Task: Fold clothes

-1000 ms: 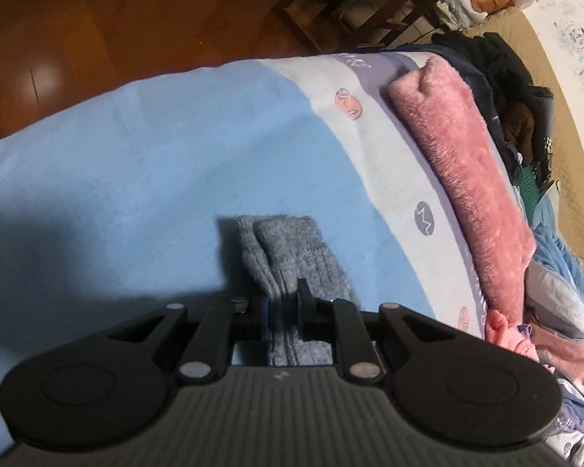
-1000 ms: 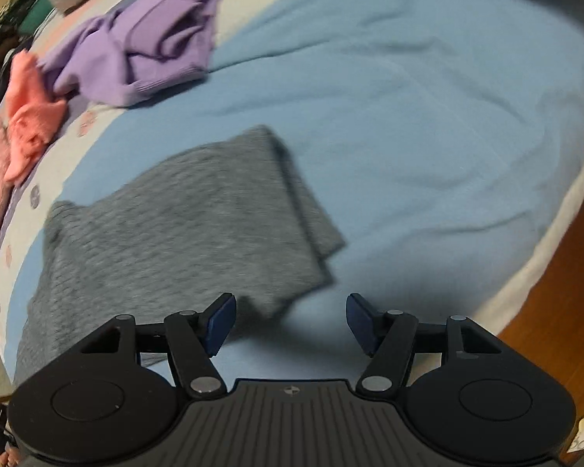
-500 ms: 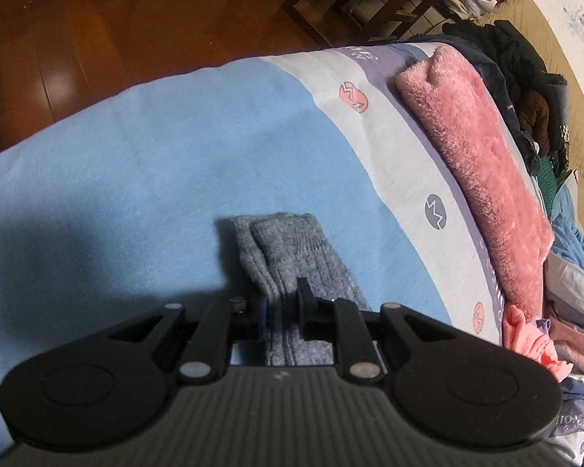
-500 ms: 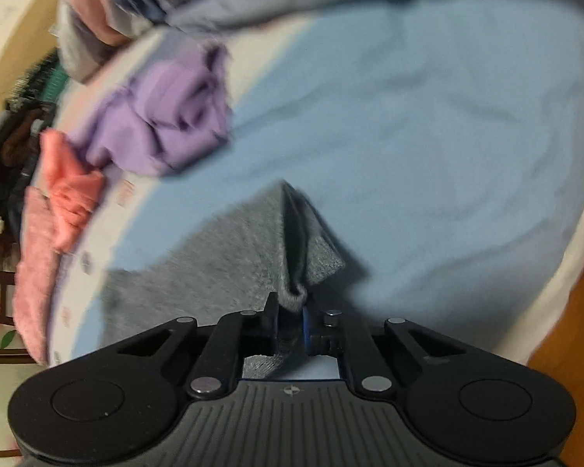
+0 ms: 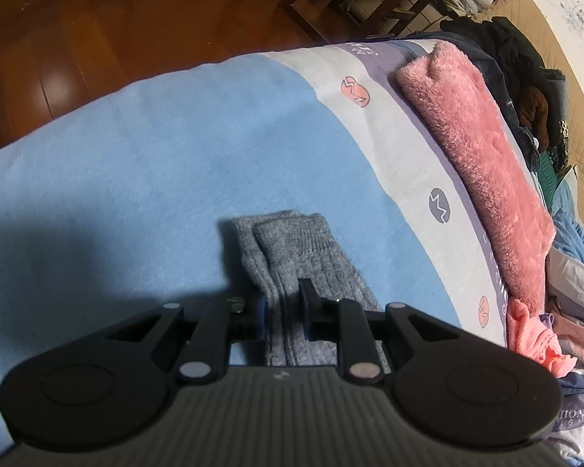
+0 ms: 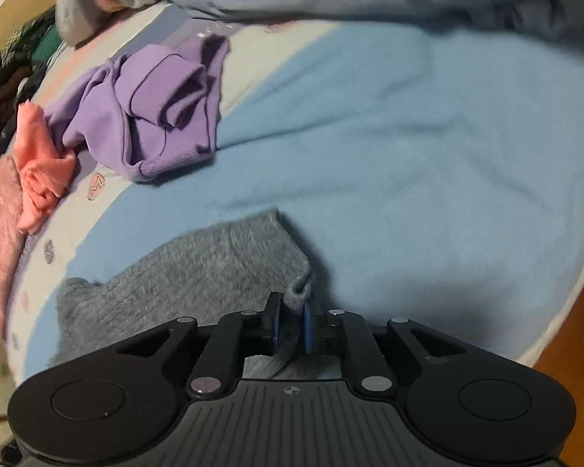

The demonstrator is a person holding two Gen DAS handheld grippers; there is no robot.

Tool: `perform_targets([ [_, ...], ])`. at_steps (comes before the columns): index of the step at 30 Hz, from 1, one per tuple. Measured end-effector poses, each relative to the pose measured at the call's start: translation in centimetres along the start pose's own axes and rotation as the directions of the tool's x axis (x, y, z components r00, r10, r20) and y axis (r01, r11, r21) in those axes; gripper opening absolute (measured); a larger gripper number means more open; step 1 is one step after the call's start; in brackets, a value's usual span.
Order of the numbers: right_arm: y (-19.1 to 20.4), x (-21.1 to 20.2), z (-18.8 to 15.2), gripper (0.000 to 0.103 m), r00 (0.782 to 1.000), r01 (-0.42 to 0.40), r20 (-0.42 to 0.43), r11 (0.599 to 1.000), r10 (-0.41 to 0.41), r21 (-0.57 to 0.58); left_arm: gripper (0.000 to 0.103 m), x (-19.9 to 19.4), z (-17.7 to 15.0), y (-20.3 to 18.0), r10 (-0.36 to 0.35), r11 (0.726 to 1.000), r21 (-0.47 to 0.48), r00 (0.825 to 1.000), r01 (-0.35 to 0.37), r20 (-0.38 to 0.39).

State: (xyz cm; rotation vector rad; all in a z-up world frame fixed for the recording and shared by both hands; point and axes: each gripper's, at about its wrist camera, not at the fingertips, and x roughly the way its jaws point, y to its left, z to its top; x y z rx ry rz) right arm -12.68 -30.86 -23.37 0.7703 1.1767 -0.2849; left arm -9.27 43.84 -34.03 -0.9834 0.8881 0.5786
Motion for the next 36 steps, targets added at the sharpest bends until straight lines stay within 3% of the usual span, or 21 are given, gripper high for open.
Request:
perform_targets([
  [5, -1.6, -1.7, -0.9, 0.011, 0.996, -0.077, -0.03, 0.991, 0.081, 0.106, 0.021, 0.5, 0.3, 0.0, 0.003, 1.0, 0.004, 1.0, -0.003, -0.005],
  [7, -2.7, -1.1, -1.0, 0.012, 0.994, -0.068, -0.067, 0.983, 0.081, 0.173, 0.021, 0.7, 0.4, 0.0, 0.005, 1.0, 0.0, 1.0, -0.005, -0.005],
  [9, -4.2, -0.4, -1.4, 0.02, 0.994, -0.021, -0.099, 0.971, 0.046, 0.238, 0.021, 0.6, 0.4, 0.0, 0.003, 1.0, -0.003, 1.0, -0.003, -0.005],
  [11, -5.8, 0.3, -2.2, 0.036, 0.994, 0.035, -0.109, 0.948, 0.0, 0.317, 0.021, 0.6, 0.4, 0.1, 0.0, 1.0, -0.007, 1.0, 0.0, -0.006],
  [13, -6.7, -0.4, -3.1, 0.041, 0.998, -0.04, -0.033, 0.926, 0.056, 0.376, 0.021, 0.6, 0.4, 0.1, -0.002, 1.0, -0.002, 1.0, 0.002, -0.01],
  [16, -6.5, -0.6, -4.3, 0.069, 0.989, -0.151, 0.069, 0.906, 0.134, 0.395, 0.021, 0.7, 0.5, 0.1, -0.001, 1.0, 0.005, 1.0, 0.001, -0.011],
  [17, -6.3, -0.5, -4.7, 0.071, 0.984, -0.176, 0.093, 0.901, 0.152, 0.396, 0.021, 0.7, 0.4, 0.1, -0.001, 1.0, 0.002, 1.0, 0.001, -0.009],
  [20, -6.2, 1.4, -5.2, 0.07, 0.984, -0.174, 0.107, 0.884, 0.142, 0.434, 0.021, 0.7, 0.3, 0.0, 0.001, 1.0, -0.005, 1.0, -0.001, -0.005],
  [24, -5.9, 3.6, -5.6, 0.065, 0.96, -0.28, 0.159, 0.809, 0.231, 0.517, 0.021, 0.8, 0.3, -0.1, 0.004, 1.0, 0.011, 1.0, -0.004, -0.008],
  [25, -5.8, 4.0, -5.6, 0.054, 0.953, -0.303, 0.17, 0.787, 0.251, 0.538, 0.021, 0.7, 0.3, -0.2, 0.005, 1.0, 0.013, 1.0, -0.005, -0.008],
  [27, -6.4, 4.7, -5.8, 0.023, 0.954, -0.299, 0.169, 0.714, 0.25, 0.634, 0.022, 0.6, 0.3, -0.1, 0.004, 1.0, 0.003, 1.0, -0.004, -0.007],
  [28, -6.6, 4.7, -5.7, 0.014, 0.953, -0.297, 0.168, 0.69, 0.251, 0.66, 0.021, 0.4, 0.3, 0.0, -0.004, 1.0, -0.024, 1.0, 0.003, -0.004],
  [29, -6.6, 4.5, -5.6, 0.014, 0.953, -0.298, 0.167, 0.673, 0.254, 0.677, 0.02, 0.2, 0.2, 0.5, -0.029, 0.996, -0.078, 1.0, 0.029, 0.003],
  [32, -4.9, 2.5, -4.2, 0.013, 0.947, -0.319, 0.174, 0.718, 0.271, 0.618, 0.017, -0.9, 0.1, 1.3, -0.104, 0.972, -0.207, 0.994, 0.109, 0.035],
  [36, -1.4, -0.7, -1.2, 0.013, 0.888, -0.457, 0.22, 0.717, 0.404, 0.527, 0.014, -2.9, -0.1, -0.1, -0.175, 0.968, -0.174, 0.983, 0.182, 0.054],
])
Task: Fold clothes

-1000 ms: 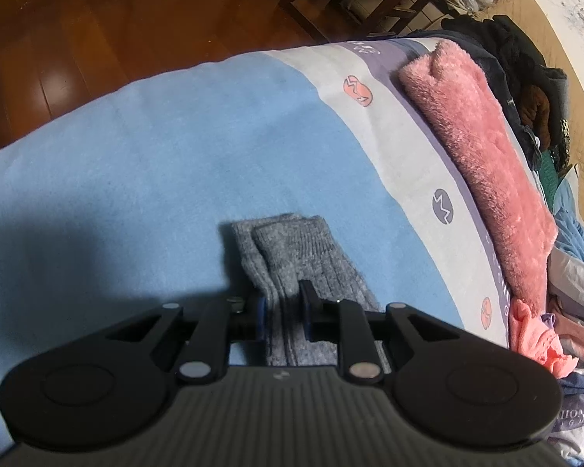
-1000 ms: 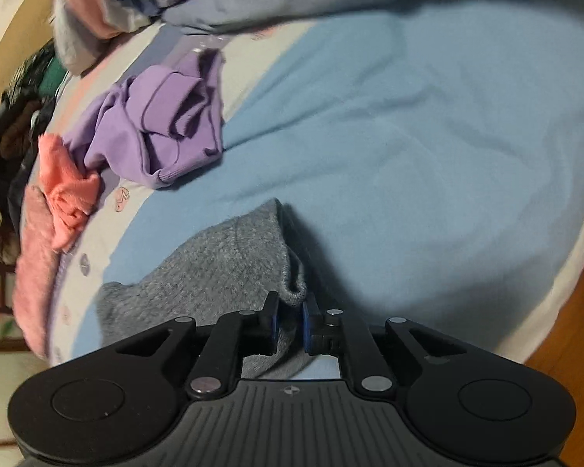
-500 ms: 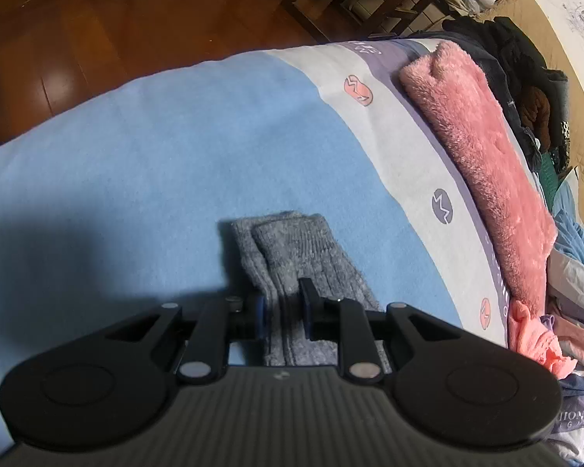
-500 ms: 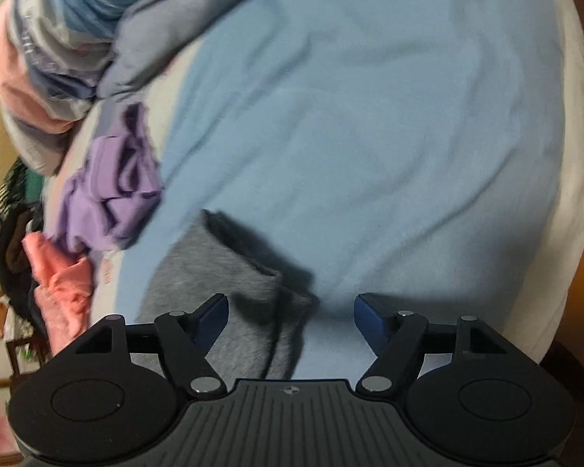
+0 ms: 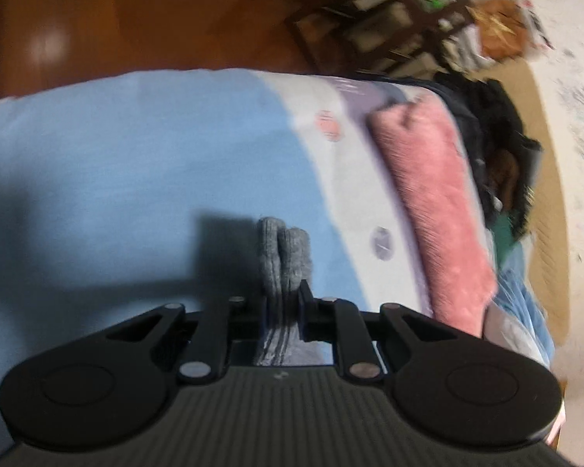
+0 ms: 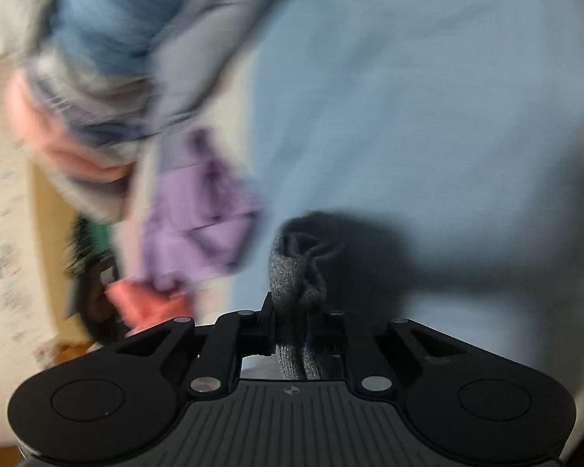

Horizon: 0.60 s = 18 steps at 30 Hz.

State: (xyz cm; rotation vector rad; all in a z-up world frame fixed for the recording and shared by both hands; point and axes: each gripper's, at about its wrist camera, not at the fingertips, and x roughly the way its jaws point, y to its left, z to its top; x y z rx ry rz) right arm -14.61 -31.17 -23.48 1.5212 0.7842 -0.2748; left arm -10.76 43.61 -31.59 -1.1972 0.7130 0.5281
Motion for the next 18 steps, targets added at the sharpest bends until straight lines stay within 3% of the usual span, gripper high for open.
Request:
perform_targets([
  [3, 5.9, 0.4, -0.1, 0.013, 0.993, -0.102, -0.076, 0.988, 0.094, -0.114, 0.013, -1.3, -0.4, -1.7, -0.064, 0.998, 0.029, 0.998, 0.064, 0.002],
  [6, 12.1, 0.5, -0.6, 0.013, 0.969, -0.233, -0.136, 0.944, 0.206, -0.233, 0.013, -2.9, -0.9, -3.6, -0.128, 0.99, 0.063, 0.992, 0.126, 0.022],
  [10, 16.7, -0.6, 0.1, 0.013, 0.951, -0.309, -0.127, 0.882, 0.282, -0.355, 0.013, -4.8, -1.8, -5.1, -0.208, 0.975, 0.097, 0.977, 0.202, 0.051],
  [11, 16.3, -0.8, 0.7, 0.013, 0.959, -0.285, -0.106, 0.887, 0.264, -0.364, 0.013, -5.0, -2.1, -5.1, -0.218, 0.972, 0.105, 0.974, 0.212, 0.056],
  [14, 14.4, -0.3, 2.9, 0.013, 0.985, -0.17, -0.028, 0.917, 0.172, -0.361, 0.013, -3.9, -3.3, -4.2, -0.162, 0.979, 0.13, 0.986, 0.156, 0.036],
  [16, 11.7, 1.5, 4.6, 0.013, 0.998, -0.05, 0.021, 0.934, 0.062, -0.355, 0.013, -1.5, -4.1, -2.9, -0.094, 0.988, 0.121, 0.996, 0.093, -0.005],
  [18, 8.3, 3.5, 5.9, 0.013, 0.997, 0.066, 0.051, 0.952, -0.053, -0.298, 0.013, 1.0, -4.9, -1.6, -0.026, 0.994, 0.106, 0.998, 0.031, -0.048],
])
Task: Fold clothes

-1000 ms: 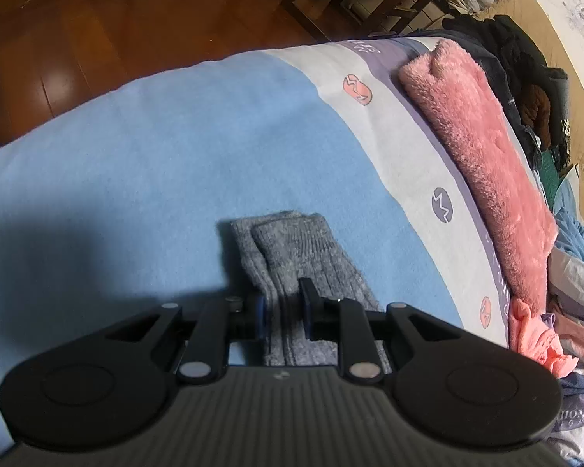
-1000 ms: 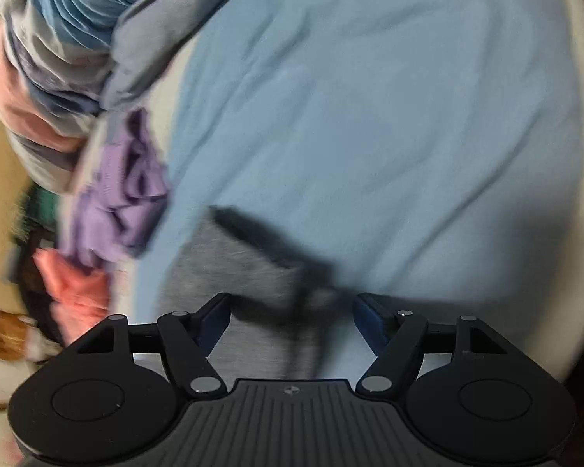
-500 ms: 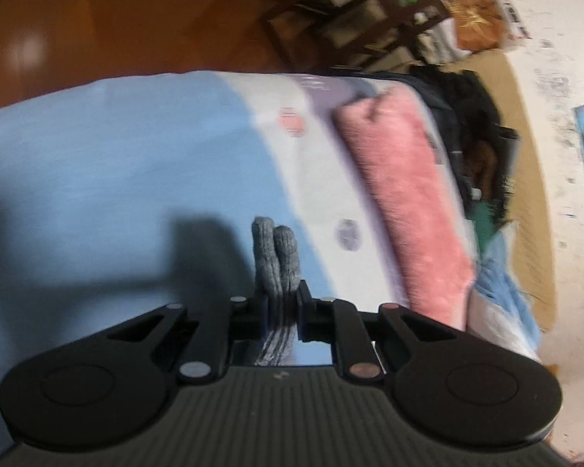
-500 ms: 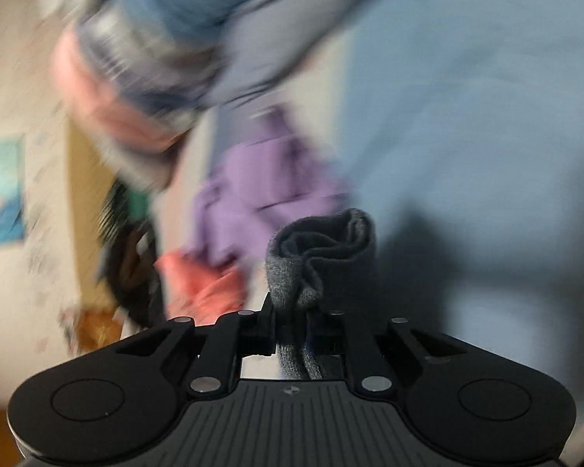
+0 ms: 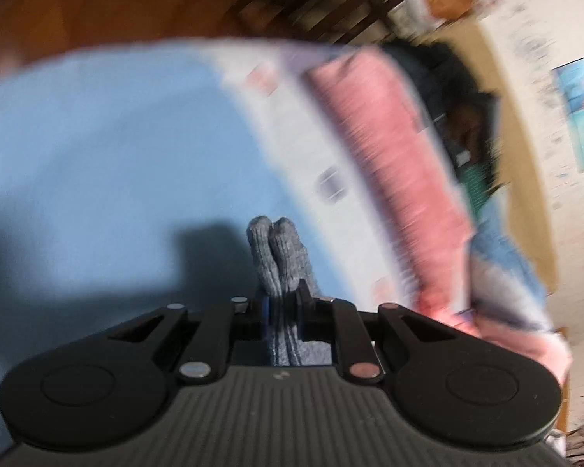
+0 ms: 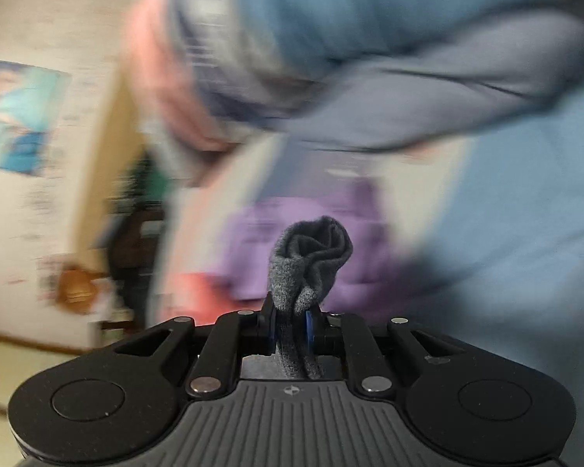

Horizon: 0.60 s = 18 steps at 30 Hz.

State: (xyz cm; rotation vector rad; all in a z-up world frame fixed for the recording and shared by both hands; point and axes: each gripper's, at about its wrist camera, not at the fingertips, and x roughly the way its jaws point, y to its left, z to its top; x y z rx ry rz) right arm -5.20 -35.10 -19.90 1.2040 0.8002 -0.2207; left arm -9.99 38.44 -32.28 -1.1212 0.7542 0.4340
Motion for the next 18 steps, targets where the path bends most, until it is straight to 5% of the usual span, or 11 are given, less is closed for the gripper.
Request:
perform_targets([
  [5, -3.7, 1.8, 0.0, 0.013, 0.997, 0.066, 0.04, 0.995, -0.069, 0.074, 0.013, 0.9, -0.3, 2.1, 0.011, 0.994, -0.105, 1.0, -0.01, 0.005],
  [9, 2.4, 0.7, -1.3, 0.013, 0.999, 0.042, 0.042, 0.966, -0.032, -0.256, 0.014, 0.1, -0.2, 0.6, 0.017, 1.0, -0.009, 1.0, -0.018, -0.003],
  [13, 11.4, 0.7, -7.0, 0.014, 0.999, -0.045, -0.043, 0.718, 0.021, -0.695, 0.014, -1.0, -0.3, -1.0, -0.007, 0.999, 0.051, 1.0, 0.007, 0.001],
  [15, 14.3, 1.7, -11.6, 0.014, 0.99, -0.134, -0.14, 0.564, 0.032, -0.815, 0.014, -1.7, -0.5, -1.4, -0.014, 0.998, 0.062, 1.0, 0.014, 0.004],
  [18, 15.9, 5.3, -19.0, 0.014, 0.975, -0.183, -0.213, 0.321, -0.062, -0.929, 0.014, -1.9, -0.5, -1.9, -0.023, 0.998, 0.057, 1.0, 0.022, 0.009],
])
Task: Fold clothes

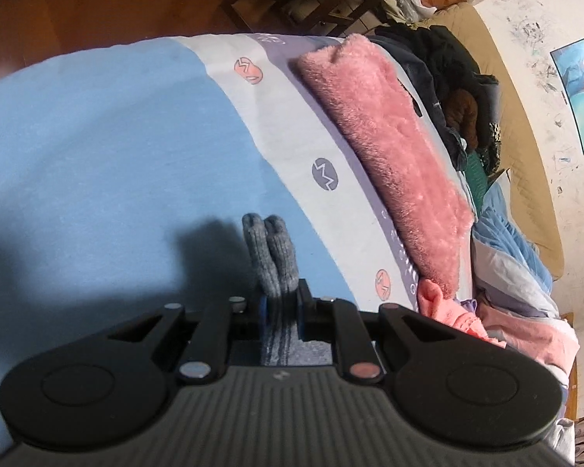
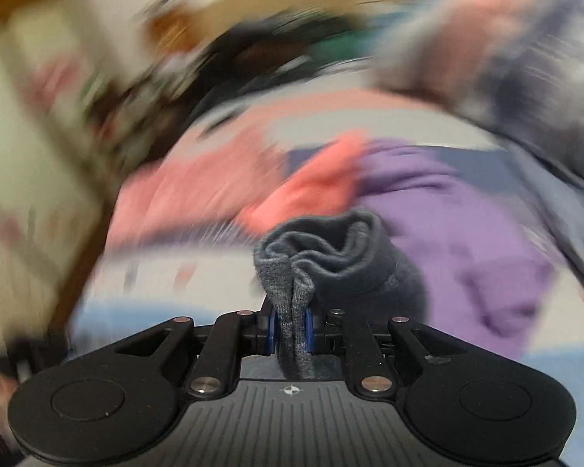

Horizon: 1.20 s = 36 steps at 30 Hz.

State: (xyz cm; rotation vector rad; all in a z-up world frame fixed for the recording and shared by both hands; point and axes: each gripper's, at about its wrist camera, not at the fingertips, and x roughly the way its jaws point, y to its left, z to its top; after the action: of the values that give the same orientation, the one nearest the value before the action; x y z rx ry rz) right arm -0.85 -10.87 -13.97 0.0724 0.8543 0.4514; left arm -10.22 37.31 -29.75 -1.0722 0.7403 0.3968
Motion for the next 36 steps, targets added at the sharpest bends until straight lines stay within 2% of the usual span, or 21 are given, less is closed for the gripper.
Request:
perform_targets([
  [2, 3.6, 4.2, -1.7, 0.014, 0.994, -0.012, -0.108, 0.987, -0.005, -0.162, 0.014, 0.5, 0.3, -0.4, -0.005, 1.0, -0.01, 1.0, 0.005, 0.003],
  [5, 7.0, 8.7, -5.0, 0.016, 0.968, -0.06, -0.249, 0.932, -0.033, -0.356, 0.014, 0.6, 0.3, -0.2, -0.01, 1.0, -0.014, 1.0, 0.01, 0.001],
  [6, 7.7, 9.6, -5.9, 0.017, 0.96, -0.074, -0.277, 0.911, -0.045, -0.405, 0.014, 0.6, 0.4, -0.3, -0.012, 1.0, -0.006, 1.0, 0.012, 0.0],
  [8, 8.5, 9.4, -6.7, 0.02, 0.962, -0.066, -0.263, 0.884, -0.066, -0.463, 0.014, 0.8, 0.4, -0.4, -0.017, 1.0, 0.013, 1.0, 0.017, -0.002],
  [12, 8.6, 6.6, -6.1, 0.032, 0.981, -0.039, -0.186, 0.88, -0.057, -0.473, 0.014, 1.0, 0.5, -0.7, -0.027, 0.999, 0.028, 1.0, 0.027, -0.002],
  [15, 8.3, 3.1, -5.4, 0.042, 0.998, -0.02, -0.067, 0.876, -0.014, -0.481, 0.014, 0.7, 0.3, -0.9, -0.037, 0.999, 0.029, 0.999, 0.037, -0.004],
  [17, 7.5, 1.4, -4.7, 0.055, 1.0, 0.014, 0.004, 0.886, -0.013, -0.464, 0.014, 0.5, 0.3, -1.0, -0.041, 0.999, 0.036, 0.999, 0.041, -0.009],
  [19, 6.3, 1.3, -4.1, 0.062, 0.999, 0.053, 0.029, 0.898, -0.045, -0.437, 0.014, 0.4, 0.2, -1.1, -0.04, 0.998, 0.044, 0.999, 0.04, -0.011],
  [23, 3.3, 5.6, -2.5, 0.056, 0.989, 0.13, -0.016, 0.925, -0.145, -0.357, 0.014, 0.1, 0.1, -1.2, -0.04, 0.998, 0.054, 0.999, 0.04, -0.015],
  [24, 2.8, 7.2, -2.3, 0.056, 0.989, 0.096, -0.074, 0.939, -0.127, -0.331, 0.014, 0.1, 0.0, -1.3, -0.04, 0.997, 0.059, 0.999, 0.041, -0.016],
  [25, 2.4, 9.0, -2.3, 0.065, 0.984, 0.043, -0.149, 0.952, -0.092, -0.303, 0.014, 0.0, 0.0, -1.4, -0.04, 0.997, 0.066, 0.999, 0.042, -0.018],
  [26, 2.1, 10.8, -2.3, 0.08, 0.973, -0.007, -0.223, 0.963, -0.055, -0.271, 0.014, 0.0, -0.1, -1.5, -0.039, 0.996, 0.073, 0.999, 0.041, -0.021],
  [27, 1.7, 12.6, -2.2, 0.091, 0.956, -0.056, -0.294, 0.97, -0.016, -0.235, 0.016, 0.0, -0.2, -1.6, -0.037, 0.996, 0.077, 0.999, 0.039, -0.024],
  [28, 2.0, 13.5, -2.5, 0.103, 0.949, -0.079, -0.317, 0.964, -0.006, -0.256, 0.016, 0.0, -0.3, -1.7, -0.035, 0.996, 0.081, 0.999, 0.037, -0.027],
  [30, 2.8, 14.3, -2.9, 0.103, 0.946, -0.098, -0.324, 0.948, -0.006, -0.303, 0.016, -0.1, -0.5, -2.0, -0.028, 0.996, 0.089, 0.999, 0.03, -0.028],
  [33, 2.8, 13.3, -2.3, 0.1, 0.95, -0.094, -0.311, 0.957, 0.004, -0.276, 0.016, -0.7, -0.8, -2.9, -0.032, 0.992, 0.125, 0.999, 0.033, -0.013],
  [35, 2.3, 11.3, -2.2, 0.081, 0.964, -0.085, -0.267, 0.962, 0.014, -0.26, 0.016, -1.3, -1.1, -4.1, -0.038, 0.985, 0.166, 0.999, 0.039, -0.009],
  [36, 2.0, 10.1, -2.2, 0.079, 0.969, -0.081, -0.245, 0.965, 0.017, -0.251, 0.016, -1.7, -1.4, -5.1, -0.05, 0.977, 0.209, 0.999, 0.051, -0.008],
])
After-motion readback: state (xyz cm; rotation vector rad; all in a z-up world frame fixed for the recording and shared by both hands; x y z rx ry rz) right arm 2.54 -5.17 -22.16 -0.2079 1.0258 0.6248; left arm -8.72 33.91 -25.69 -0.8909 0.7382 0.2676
